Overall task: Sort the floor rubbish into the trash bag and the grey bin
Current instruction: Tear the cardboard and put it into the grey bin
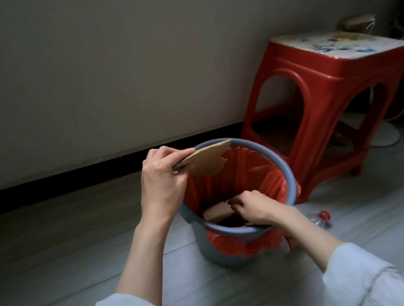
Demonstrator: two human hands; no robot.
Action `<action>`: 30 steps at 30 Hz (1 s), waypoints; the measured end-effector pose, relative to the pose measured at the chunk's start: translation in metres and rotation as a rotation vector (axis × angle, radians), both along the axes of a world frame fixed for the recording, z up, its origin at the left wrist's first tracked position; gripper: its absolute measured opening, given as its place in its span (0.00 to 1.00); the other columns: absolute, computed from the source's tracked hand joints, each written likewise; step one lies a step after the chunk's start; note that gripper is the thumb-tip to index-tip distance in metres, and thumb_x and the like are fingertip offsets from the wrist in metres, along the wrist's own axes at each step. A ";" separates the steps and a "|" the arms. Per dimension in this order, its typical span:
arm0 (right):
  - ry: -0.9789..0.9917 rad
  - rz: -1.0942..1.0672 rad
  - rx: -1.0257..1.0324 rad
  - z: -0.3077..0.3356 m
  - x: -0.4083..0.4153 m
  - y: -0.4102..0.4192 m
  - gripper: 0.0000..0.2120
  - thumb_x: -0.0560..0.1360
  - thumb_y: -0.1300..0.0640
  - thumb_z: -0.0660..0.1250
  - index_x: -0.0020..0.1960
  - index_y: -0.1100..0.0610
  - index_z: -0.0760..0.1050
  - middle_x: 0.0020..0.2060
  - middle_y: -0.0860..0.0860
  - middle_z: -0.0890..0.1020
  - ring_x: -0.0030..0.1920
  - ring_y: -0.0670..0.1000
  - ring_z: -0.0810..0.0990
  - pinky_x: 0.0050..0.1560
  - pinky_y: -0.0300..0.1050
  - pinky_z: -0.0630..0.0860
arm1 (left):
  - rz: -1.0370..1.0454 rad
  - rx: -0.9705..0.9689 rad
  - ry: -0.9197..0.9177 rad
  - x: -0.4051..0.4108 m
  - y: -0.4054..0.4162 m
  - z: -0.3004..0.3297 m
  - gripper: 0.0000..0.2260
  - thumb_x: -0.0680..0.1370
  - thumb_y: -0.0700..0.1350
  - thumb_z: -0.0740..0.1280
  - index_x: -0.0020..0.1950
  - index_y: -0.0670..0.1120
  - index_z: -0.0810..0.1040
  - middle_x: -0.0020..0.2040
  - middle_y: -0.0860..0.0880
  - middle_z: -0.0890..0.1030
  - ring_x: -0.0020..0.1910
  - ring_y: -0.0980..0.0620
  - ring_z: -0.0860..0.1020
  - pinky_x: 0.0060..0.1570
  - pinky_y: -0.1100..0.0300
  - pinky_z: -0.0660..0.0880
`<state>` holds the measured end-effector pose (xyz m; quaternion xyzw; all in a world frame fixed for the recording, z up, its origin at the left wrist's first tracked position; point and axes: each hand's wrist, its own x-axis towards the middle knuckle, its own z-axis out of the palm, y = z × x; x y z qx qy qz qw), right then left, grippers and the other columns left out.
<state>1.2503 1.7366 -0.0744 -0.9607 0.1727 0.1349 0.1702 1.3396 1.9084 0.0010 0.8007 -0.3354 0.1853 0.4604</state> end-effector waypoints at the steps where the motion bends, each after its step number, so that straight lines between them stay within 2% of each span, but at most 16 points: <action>1: -0.061 -0.014 -0.020 0.007 -0.009 -0.002 0.16 0.79 0.53 0.55 0.63 0.52 0.75 0.61 0.58 0.78 0.61 0.61 0.75 0.61 0.52 0.72 | -0.014 0.009 -0.017 -0.001 -0.004 -0.001 0.15 0.66 0.36 0.74 0.51 0.47 0.83 0.41 0.49 0.80 0.45 0.47 0.76 0.47 0.48 0.74; 5: -0.313 -0.029 -0.237 0.012 -0.049 -0.012 0.16 0.79 0.51 0.55 0.48 0.56 0.79 0.46 0.55 0.84 0.51 0.58 0.79 0.53 0.50 0.71 | -0.050 0.084 -0.103 -0.014 -0.025 -0.016 0.12 0.69 0.38 0.73 0.51 0.47 0.83 0.42 0.50 0.80 0.45 0.47 0.75 0.45 0.55 0.70; 8: -0.534 -0.068 -0.194 -0.012 -0.063 -0.021 0.20 0.74 0.50 0.53 0.32 0.57 0.76 0.28 0.52 0.81 0.34 0.56 0.79 0.52 0.47 0.75 | -0.060 0.242 -0.209 -0.024 -0.042 -0.044 0.12 0.70 0.38 0.70 0.52 0.47 0.83 0.44 0.49 0.81 0.45 0.46 0.76 0.43 0.55 0.69; 10: -0.676 -0.070 -0.190 -0.021 -0.065 -0.021 0.17 0.72 0.53 0.55 0.27 0.55 0.72 0.23 0.49 0.77 0.27 0.53 0.75 0.49 0.42 0.71 | -0.067 0.386 -0.188 -0.023 -0.051 -0.064 0.15 0.71 0.35 0.70 0.55 0.47 0.82 0.46 0.47 0.80 0.46 0.45 0.76 0.44 0.56 0.67; 12: -0.746 -0.067 -0.180 -0.025 -0.067 -0.018 0.15 0.71 0.54 0.56 0.26 0.53 0.69 0.22 0.48 0.74 0.26 0.52 0.73 0.47 0.40 0.65 | -0.083 0.533 -0.120 -0.021 -0.060 -0.075 0.17 0.74 0.35 0.67 0.60 0.49 0.79 0.51 0.47 0.78 0.51 0.44 0.73 0.46 0.57 0.65; 15: -0.808 -0.070 -0.184 -0.031 -0.067 -0.017 0.15 0.72 0.54 0.57 0.27 0.52 0.68 0.22 0.48 0.73 0.27 0.51 0.72 0.46 0.42 0.65 | -0.125 0.778 -0.020 -0.013 -0.076 -0.078 0.19 0.78 0.40 0.61 0.67 0.55 0.71 0.57 0.49 0.74 0.56 0.47 0.71 0.50 0.55 0.69; 18: -0.841 -0.029 -0.159 -0.033 -0.068 -0.014 0.14 0.72 0.53 0.58 0.27 0.51 0.66 0.23 0.47 0.73 0.28 0.51 0.72 0.48 0.43 0.65 | -0.191 1.044 0.094 -0.005 -0.087 -0.079 0.20 0.78 0.42 0.62 0.68 0.58 0.70 0.61 0.48 0.76 0.60 0.46 0.73 0.54 0.53 0.72; 21: -0.800 0.016 -0.119 -0.033 -0.074 -0.017 0.15 0.72 0.46 0.61 0.29 0.51 0.69 0.26 0.46 0.75 0.32 0.49 0.73 0.50 0.41 0.64 | -0.278 1.228 0.213 -0.002 -0.095 -0.085 0.22 0.76 0.41 0.63 0.67 0.59 0.70 0.62 0.45 0.76 0.60 0.44 0.75 0.55 0.55 0.71; 25: -0.714 0.085 -0.117 -0.031 -0.078 -0.020 0.22 0.67 0.32 0.61 0.33 0.51 0.71 0.29 0.44 0.75 0.35 0.47 0.72 0.54 0.41 0.62 | -0.338 1.375 0.360 -0.003 -0.099 -0.088 0.23 0.75 0.40 0.65 0.67 0.60 0.71 0.61 0.47 0.75 0.57 0.47 0.75 0.49 0.59 0.70; 30: -0.707 0.143 -0.104 -0.027 -0.085 -0.018 0.21 0.63 0.34 0.64 0.32 0.52 0.71 0.29 0.41 0.71 0.34 0.46 0.70 0.54 0.41 0.62 | -0.354 1.387 0.399 -0.007 -0.091 -0.080 0.20 0.76 0.40 0.60 0.65 0.56 0.73 0.58 0.46 0.76 0.53 0.46 0.76 0.53 0.54 0.75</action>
